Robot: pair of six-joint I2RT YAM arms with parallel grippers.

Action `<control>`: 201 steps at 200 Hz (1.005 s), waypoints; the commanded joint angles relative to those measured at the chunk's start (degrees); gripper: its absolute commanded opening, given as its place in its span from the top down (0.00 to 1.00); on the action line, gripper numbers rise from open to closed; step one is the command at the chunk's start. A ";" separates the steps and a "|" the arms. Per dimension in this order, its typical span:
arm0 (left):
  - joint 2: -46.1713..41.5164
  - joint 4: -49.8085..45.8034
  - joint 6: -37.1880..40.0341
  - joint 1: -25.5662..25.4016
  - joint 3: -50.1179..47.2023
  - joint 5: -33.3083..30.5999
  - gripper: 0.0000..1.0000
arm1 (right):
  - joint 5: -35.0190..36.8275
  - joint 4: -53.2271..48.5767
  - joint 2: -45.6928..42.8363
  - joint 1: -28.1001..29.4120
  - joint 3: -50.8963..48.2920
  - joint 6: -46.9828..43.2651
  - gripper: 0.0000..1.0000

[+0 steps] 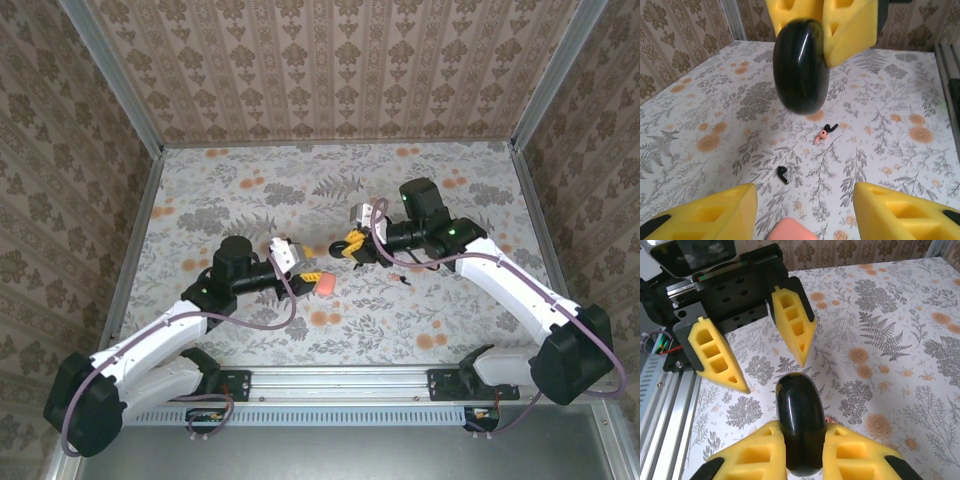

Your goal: Insert the wireless bluetooth earbuds into the charging case

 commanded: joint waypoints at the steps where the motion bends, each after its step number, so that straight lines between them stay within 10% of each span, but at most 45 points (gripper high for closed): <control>1: 0.83 -2.30 4.44 -0.72 0.76 0.87 0.47 | 1.17 -2.88 -1.52 1.01 -0.60 -3.98 0.87; 201: 2.11 -2.35 3.56 -3.76 2.84 8.29 0.53 | 7.48 -12.03 4.83 10.75 5.34 -9.10 0.87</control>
